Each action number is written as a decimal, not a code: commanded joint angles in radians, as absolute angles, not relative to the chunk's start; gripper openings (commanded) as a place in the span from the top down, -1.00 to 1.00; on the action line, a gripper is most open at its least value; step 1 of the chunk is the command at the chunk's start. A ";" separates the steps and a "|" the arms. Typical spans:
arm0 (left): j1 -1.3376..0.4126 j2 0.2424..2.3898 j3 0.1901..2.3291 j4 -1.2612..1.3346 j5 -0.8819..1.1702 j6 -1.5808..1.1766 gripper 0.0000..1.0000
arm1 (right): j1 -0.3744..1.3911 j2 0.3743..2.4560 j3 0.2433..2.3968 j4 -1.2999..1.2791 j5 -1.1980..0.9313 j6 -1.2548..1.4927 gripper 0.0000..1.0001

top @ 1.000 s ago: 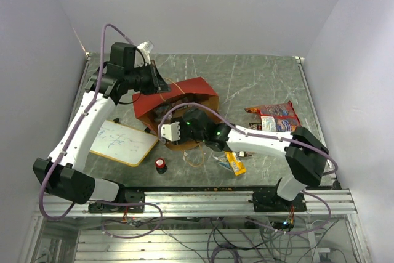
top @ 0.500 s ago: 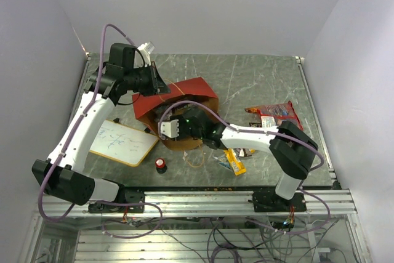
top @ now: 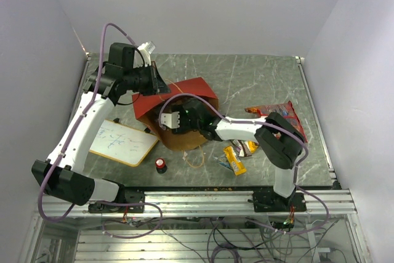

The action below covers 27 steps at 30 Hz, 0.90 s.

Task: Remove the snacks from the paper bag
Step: Take out the snack from the paper bag.

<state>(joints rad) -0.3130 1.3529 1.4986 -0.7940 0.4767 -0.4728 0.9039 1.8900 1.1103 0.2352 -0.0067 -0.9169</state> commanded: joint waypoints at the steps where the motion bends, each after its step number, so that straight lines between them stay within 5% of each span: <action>1: -0.310 1.350 1.544 -0.793 0.521 -0.448 0.86 | 0.875 1.934 1.143 0.256 0.000 -0.989 -0.24; 19: -0.336 1.353 1.590 -0.880 0.530 -0.406 0.86 | 0.846 2.162 1.250 0.411 0.077 -1.066 -0.24; 27: -0.336 1.317 1.555 -0.876 0.500 -0.437 0.86 | 0.829 2.203 1.284 0.430 0.092 -1.045 0.11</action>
